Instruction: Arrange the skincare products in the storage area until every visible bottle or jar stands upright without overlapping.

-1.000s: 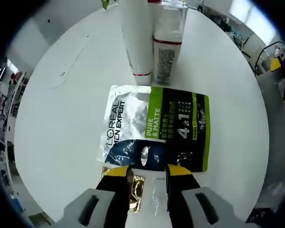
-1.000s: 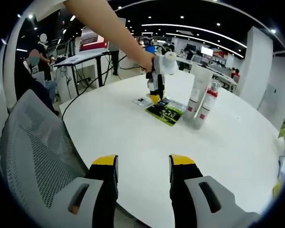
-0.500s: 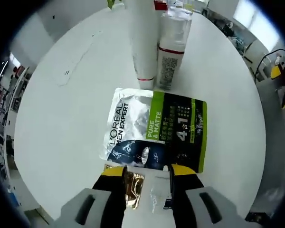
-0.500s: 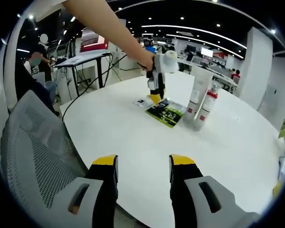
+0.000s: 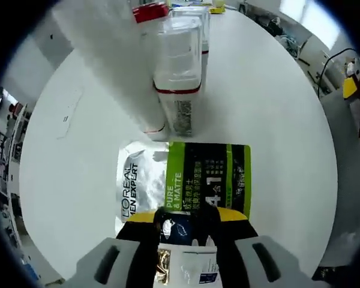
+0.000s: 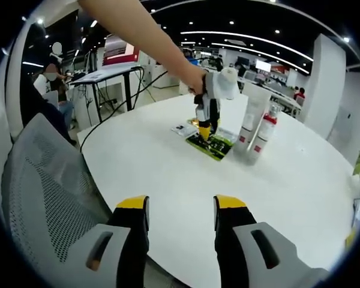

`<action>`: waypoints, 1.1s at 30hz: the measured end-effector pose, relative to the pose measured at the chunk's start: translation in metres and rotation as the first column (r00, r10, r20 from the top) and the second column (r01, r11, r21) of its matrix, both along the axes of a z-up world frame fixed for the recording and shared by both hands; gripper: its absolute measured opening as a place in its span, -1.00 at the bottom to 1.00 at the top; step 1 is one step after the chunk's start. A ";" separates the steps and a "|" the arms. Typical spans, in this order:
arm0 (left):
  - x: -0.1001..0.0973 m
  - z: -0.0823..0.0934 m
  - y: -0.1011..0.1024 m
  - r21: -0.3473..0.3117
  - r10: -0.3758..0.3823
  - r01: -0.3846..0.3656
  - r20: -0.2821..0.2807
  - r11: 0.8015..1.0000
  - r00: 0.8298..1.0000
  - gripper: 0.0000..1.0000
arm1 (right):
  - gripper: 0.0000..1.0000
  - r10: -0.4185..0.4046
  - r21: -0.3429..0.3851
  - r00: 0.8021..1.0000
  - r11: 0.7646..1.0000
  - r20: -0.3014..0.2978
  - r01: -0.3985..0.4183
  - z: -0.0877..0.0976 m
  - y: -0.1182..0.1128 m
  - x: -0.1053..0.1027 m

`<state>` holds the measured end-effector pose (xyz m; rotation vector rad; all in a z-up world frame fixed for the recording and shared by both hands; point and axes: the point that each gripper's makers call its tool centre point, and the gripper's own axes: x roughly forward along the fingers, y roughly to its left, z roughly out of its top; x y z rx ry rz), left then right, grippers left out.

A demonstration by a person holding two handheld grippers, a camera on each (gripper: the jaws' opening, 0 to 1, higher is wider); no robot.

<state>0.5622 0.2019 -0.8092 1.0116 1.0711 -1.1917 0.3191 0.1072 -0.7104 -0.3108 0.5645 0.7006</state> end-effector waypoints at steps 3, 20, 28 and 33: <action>0.002 0.002 0.000 0.008 -0.020 0.020 0.002 1.000 1.000 -0.26 | -0.20 0.003 -0.003 1.000 1.000 -0.002 -0.003 -0.001 0.000 0.000; -0.001 0.001 0.001 0.039 0.010 -0.009 -0.029 0.999 1.000 -0.28 | -0.20 0.008 -0.008 1.000 1.000 -0.006 -0.008 -0.002 0.001 -0.001; 0.002 0.016 0.006 -0.002 0.081 -0.081 -0.025 0.997 0.996 -0.05 | -0.18 0.008 -0.006 1.000 1.000 0.000 -0.008 -0.001 0.002 -0.001; 0.003 0.024 0.022 -0.056 0.174 -0.175 -0.015 0.983 0.985 -0.06 | -0.18 0.007 -0.005 1.000 1.000 0.009 -0.007 0.000 0.001 0.000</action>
